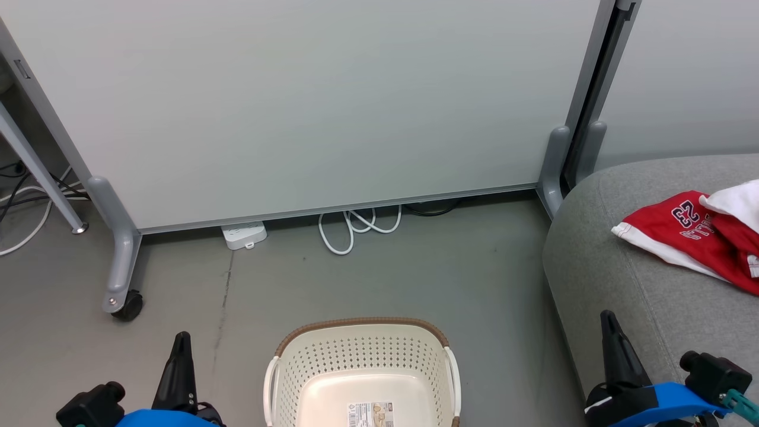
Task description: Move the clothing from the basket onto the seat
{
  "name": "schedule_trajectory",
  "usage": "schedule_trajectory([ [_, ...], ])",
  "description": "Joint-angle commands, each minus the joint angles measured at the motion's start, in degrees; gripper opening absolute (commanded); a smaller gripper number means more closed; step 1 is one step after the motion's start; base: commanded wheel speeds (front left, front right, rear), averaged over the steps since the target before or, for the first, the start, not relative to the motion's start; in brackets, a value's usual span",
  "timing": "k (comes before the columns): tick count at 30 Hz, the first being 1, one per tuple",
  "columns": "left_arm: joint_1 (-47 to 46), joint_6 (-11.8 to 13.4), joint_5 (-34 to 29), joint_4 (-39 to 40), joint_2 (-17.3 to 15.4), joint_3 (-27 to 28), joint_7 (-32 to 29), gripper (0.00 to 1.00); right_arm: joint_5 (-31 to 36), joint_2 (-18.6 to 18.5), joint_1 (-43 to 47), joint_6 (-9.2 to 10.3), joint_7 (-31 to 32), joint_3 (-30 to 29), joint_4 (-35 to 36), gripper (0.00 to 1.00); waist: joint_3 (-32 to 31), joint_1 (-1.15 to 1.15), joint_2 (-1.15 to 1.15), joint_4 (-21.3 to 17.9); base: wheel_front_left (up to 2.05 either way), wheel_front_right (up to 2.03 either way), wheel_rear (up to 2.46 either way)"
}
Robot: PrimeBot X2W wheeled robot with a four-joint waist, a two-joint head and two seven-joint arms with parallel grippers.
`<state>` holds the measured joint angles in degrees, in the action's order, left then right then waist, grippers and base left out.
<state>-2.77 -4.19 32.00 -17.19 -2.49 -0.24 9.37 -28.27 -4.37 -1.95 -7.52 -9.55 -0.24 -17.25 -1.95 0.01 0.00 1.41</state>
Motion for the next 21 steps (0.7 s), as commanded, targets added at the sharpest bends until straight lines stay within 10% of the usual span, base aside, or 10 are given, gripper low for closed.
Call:
schedule_trajectory([
  [1,-1.52,-0.21,1.53,1.04,-0.22,0.48,-0.33,0.0,-1.82,0.0,-1.39,0.01,0.25,-0.3,1.13,0.0,0.01,0.0,0.0,-0.01,0.0,0.0,0.0],
  [21,-2.23,-1.1,17.76,1.74,-0.31,2.25,-4.63,0.0,-19.03,0.43,-2.4,0.02,4.61,-1.95,1.81,0.0,0.42,0.0,0.0,-0.28,0.0,0.0,0.0],
])
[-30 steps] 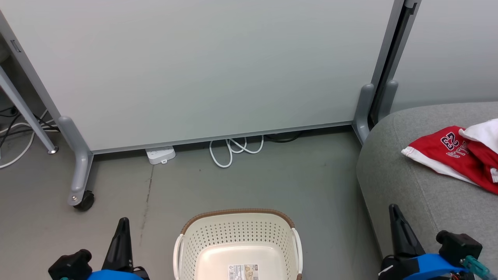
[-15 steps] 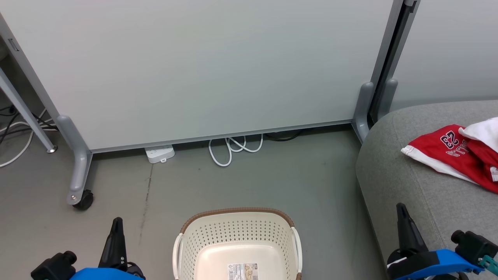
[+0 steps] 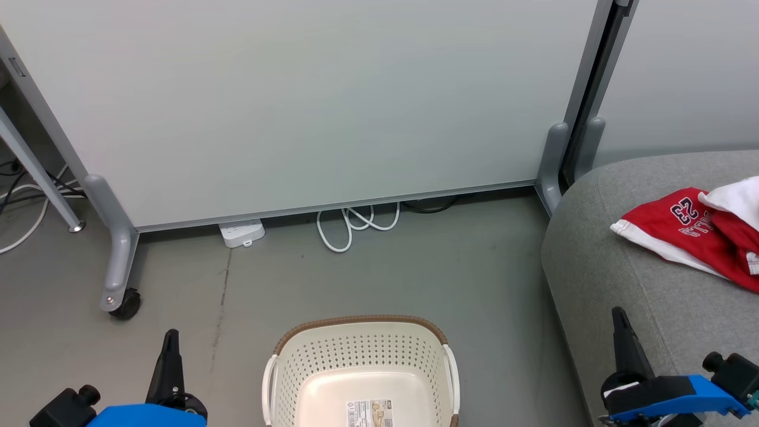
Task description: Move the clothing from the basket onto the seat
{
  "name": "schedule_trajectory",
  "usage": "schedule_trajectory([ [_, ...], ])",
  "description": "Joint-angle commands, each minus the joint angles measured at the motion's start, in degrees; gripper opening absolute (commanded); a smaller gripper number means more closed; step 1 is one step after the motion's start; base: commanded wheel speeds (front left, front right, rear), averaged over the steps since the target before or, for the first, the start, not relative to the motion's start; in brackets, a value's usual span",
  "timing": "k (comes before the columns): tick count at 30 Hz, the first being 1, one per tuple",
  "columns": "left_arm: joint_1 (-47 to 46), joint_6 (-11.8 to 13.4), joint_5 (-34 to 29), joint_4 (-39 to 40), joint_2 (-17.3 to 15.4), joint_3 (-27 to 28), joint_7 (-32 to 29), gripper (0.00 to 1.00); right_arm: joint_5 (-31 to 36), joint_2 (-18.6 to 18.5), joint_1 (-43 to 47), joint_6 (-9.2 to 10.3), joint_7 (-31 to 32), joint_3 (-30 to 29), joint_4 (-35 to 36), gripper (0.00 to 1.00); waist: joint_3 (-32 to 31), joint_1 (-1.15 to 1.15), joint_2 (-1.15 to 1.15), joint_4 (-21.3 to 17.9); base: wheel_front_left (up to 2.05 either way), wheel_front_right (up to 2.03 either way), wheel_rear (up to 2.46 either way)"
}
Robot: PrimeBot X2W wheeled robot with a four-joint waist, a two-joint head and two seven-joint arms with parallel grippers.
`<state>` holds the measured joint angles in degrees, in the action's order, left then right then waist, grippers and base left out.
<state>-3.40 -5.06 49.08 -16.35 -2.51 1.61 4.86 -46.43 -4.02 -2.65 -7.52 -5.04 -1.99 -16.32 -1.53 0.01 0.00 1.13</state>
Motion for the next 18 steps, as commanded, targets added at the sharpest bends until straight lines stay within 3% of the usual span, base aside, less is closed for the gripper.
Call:
schedule_trajectory([
  [1,-1.64,-0.27,1.4,0.93,-0.29,0.5,-0.31,0.0,-1.61,0.1,-1.75,0.02,0.3,-0.27,0.91,0.0,0.02,0.0,0.0,-0.01,0.0,0.0,0.0],
  [18,-2.19,-0.88,12.65,1.39,-0.35,1.67,-3.33,0.0,-13.52,0.39,-2.39,0.03,3.37,-1.46,1.38,0.0,0.36,0.0,0.0,-0.24,0.0,0.0,0.0],
])
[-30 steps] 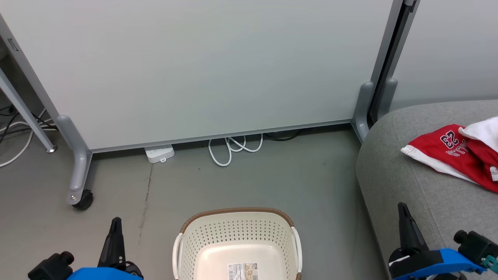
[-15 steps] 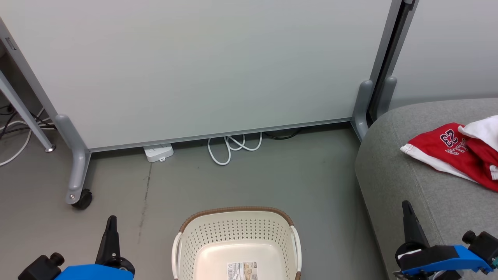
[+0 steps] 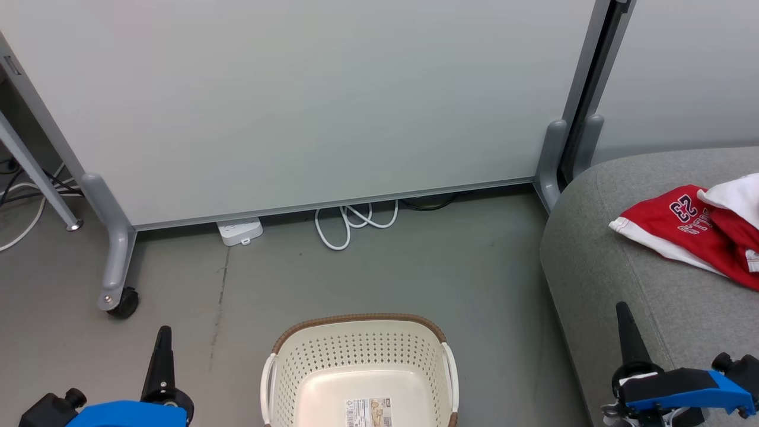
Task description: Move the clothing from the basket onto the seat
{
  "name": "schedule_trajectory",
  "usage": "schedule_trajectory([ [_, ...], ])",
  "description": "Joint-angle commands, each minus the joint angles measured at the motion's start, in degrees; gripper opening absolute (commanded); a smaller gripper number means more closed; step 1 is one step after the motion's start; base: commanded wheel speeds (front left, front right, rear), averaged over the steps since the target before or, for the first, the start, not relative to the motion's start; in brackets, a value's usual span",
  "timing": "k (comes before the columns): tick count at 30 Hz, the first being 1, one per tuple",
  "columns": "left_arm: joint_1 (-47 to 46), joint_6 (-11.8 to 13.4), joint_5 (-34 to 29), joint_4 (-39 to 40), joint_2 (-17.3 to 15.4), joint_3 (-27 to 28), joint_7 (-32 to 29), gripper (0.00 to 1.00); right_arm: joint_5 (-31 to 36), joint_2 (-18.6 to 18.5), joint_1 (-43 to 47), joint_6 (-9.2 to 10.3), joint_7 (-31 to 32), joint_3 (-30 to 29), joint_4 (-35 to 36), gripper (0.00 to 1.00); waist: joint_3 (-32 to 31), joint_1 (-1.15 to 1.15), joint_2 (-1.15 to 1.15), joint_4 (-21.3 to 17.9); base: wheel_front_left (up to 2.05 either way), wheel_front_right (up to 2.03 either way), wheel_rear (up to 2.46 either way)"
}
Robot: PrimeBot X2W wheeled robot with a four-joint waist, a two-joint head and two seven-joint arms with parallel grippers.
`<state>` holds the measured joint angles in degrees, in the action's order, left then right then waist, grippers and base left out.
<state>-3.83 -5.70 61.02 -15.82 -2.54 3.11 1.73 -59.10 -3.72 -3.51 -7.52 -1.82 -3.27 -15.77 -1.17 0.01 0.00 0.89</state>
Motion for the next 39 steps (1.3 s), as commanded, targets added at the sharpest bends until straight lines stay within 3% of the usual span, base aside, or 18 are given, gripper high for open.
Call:
schedule_trajectory([
  [1,-1.78,-0.28,1.34,0.88,-0.32,0.24,-0.34,0.0,-1.54,0.11,-1.57,0.03,0.32,-0.25,0.86,0.0,0.02,0.0,0.0,-0.01,0.0,0.0,0.0],
  [39,-2.46,-1.36,20.37,1.53,-0.44,2.39,-5.49,0.0,-21.69,0.64,-2.66,0.04,5.54,-2.23,1.51,0.0,0.77,-0.01,0.0,-0.51,0.0,0.0,0.0],
])
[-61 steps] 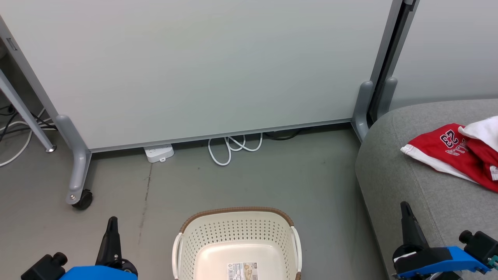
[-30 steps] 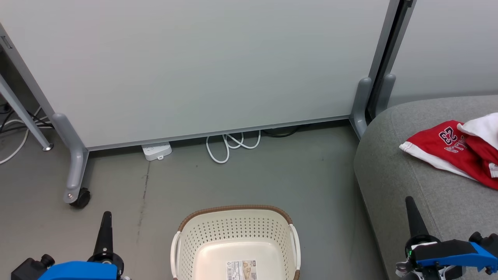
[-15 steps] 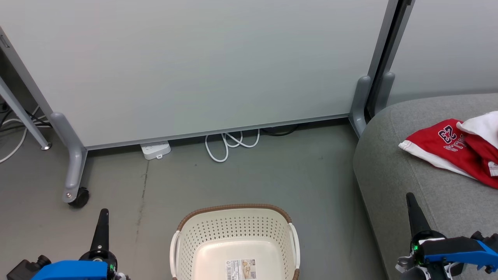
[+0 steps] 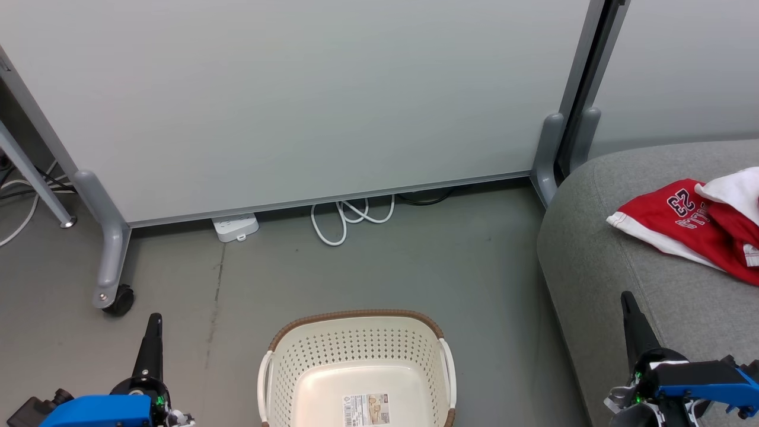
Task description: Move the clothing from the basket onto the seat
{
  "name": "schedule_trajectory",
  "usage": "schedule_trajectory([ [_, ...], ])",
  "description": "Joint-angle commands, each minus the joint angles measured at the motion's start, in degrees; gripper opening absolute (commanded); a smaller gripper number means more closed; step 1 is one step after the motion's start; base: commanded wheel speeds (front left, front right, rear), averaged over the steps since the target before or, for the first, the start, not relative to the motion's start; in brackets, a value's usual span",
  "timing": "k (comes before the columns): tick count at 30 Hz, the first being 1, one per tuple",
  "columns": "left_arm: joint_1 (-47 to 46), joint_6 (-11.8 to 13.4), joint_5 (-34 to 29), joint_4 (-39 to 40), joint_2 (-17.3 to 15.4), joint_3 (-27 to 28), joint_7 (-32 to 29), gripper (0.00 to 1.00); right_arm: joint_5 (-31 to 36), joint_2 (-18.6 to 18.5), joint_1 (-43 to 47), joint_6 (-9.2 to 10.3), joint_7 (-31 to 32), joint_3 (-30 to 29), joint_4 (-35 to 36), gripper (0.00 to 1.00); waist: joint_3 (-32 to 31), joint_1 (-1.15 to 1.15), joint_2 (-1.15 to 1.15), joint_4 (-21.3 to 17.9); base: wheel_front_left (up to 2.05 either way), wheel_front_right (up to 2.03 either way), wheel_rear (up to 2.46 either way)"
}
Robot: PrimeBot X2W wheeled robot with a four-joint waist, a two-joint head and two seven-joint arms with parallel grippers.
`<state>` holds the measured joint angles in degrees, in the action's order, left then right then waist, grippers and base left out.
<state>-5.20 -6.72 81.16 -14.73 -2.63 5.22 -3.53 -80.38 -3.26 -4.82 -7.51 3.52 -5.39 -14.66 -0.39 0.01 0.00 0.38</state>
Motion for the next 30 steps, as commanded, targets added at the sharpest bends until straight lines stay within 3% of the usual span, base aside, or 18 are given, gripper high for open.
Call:
schedule_trajectory([
  [1,-1.06,-0.37,0.68,0.45,-0.35,0.33,-0.39,0.0,-0.9,0.19,-1.38,0.03,0.34,-0.16,0.4,0.0,0.01,-0.01,0.0,-0.01,0.0,0.0,0.0],
  [30,-1.37,-0.97,11.32,0.78,-0.38,1.42,-3.21,0.0,-12.1,0.47,-1.69,0.04,3.24,-1.27,0.76,0.0,0.57,-0.01,0.0,-0.38,0.0,0.0,0.0],
])
